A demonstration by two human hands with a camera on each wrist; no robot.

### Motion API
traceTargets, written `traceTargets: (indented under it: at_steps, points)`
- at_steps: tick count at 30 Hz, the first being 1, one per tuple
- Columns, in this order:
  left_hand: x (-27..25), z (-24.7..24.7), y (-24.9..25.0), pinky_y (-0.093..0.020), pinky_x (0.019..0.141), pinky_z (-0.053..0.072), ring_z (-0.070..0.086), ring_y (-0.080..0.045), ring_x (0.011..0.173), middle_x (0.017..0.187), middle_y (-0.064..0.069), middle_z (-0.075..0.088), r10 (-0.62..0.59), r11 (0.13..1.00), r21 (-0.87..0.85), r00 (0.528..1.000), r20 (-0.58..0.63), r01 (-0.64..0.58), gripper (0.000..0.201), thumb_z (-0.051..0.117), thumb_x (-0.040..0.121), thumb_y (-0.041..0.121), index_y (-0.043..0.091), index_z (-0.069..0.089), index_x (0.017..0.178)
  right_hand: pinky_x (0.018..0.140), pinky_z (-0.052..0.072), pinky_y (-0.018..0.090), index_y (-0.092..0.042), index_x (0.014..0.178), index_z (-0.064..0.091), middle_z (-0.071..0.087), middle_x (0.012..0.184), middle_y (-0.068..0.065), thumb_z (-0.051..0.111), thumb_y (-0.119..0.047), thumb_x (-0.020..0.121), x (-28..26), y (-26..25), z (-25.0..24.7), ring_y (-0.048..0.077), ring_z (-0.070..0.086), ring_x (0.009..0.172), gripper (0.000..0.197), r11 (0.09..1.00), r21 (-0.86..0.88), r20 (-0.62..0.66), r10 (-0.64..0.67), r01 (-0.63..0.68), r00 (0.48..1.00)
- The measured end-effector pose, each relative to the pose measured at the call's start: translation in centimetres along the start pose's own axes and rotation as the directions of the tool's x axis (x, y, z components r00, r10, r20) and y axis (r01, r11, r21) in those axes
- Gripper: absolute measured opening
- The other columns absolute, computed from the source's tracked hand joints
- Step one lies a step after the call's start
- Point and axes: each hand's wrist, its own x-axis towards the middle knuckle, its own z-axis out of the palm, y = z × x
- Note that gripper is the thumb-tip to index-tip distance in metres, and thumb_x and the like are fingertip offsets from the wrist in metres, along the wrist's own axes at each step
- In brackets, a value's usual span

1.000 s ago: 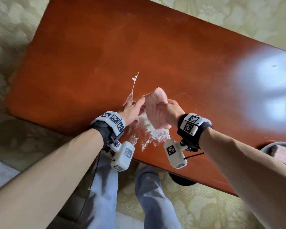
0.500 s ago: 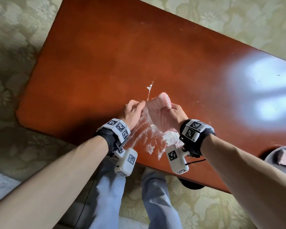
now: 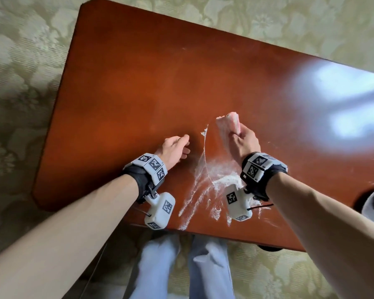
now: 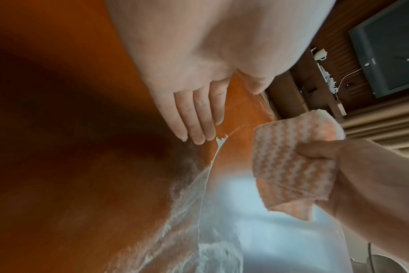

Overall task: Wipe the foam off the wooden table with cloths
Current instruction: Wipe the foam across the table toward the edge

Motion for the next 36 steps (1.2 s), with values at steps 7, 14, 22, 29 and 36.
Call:
traceTargets:
  at_steps: [7, 14, 22, 29, 36]
  points:
    - [3.7, -0.6, 1.5, -0.041, 0.090, 0.054, 0.071, -0.029, 0.099, 0.105, -0.012, 0.074, 0.010, 1.000, -0.021, 1.000, -0.012, -0.010, 0.039, 0.042, 0.104, 0.039, 0.010, 0.067, 0.107, 0.084, 0.042, 0.029, -0.026, 0.131, 0.052, 0.066, 0.115, 0.009, 0.043, -0.012, 0.093, 8.1, -1.5, -3.2, 0.032, 0.060, 0.107, 0.042, 0.992, -0.124, -0.118, 0.000, -0.015, 0.993]
    - [7.4, -0.7, 4.5, -0.040, 0.088, 0.054, 0.070, -0.032, 0.101, 0.105, -0.015, 0.073, -0.022, 0.998, -0.060, 0.996, -0.087, 0.017, 0.038, 0.042, 0.104, 0.037, 0.008, 0.066, 0.110, 0.083, 0.046, 0.031, -0.034, 0.133, 0.047, 0.066, 0.113, 0.005, 0.039, -0.012, 0.088, 15.2, -2.2, -3.2, 0.032, 0.061, 0.103, 0.051, 0.970, -0.225, -0.019, -0.103, 0.096, 0.994]
    - [8.9, -1.5, 4.0, -0.041, 0.088, 0.055, 0.072, -0.028, 0.096, 0.102, -0.012, 0.075, -0.069, 0.995, -0.090, 0.979, -0.190, 0.052, 0.039, 0.044, 0.103, 0.039, 0.009, 0.068, 0.110, 0.107, 0.030, 0.042, -0.009, 0.139, 0.039, 0.039, 0.141, 0.013, 0.047, -0.007, 0.088, 16.9, -2.0, 0.2, 0.034, 0.035, 0.129, 0.052, 0.783, -0.411, 0.350, -0.338, 0.467, 0.874]
    - [7.5, -1.0, 1.3, -0.041, 0.089, 0.055, 0.073, -0.026, 0.093, 0.101, -0.011, 0.075, -0.081, 0.992, -0.115, 0.974, -0.212, 0.058, 0.037, 0.045, 0.102, 0.040, 0.013, 0.068, 0.107, 0.115, 0.018, 0.048, -0.018, 0.142, 0.042, 0.031, 0.153, 0.009, 0.048, -0.008, 0.086, 10.5, 1.6, 4.4, 0.029, 0.017, 0.144, 0.057, 0.717, -0.257, 0.526, -0.458, 0.648, 0.716]
    - [2.9, 0.9, -2.8, -0.036, 0.084, 0.055, 0.071, -0.027, 0.094, 0.102, -0.011, 0.074, -0.043, 0.994, -0.108, 0.974, -0.223, 0.019, 0.040, 0.045, 0.102, 0.039, 0.008, 0.068, 0.112, 0.119, -0.013, 0.032, -0.029, 0.146, 0.039, 0.017, 0.159, -0.005, 0.042, 0.002, 0.078, 0.8, 7.1, 5.1, 0.011, 0.002, 0.148, 0.074, 0.741, -0.154, 0.689, -0.393, 0.653, 0.609]
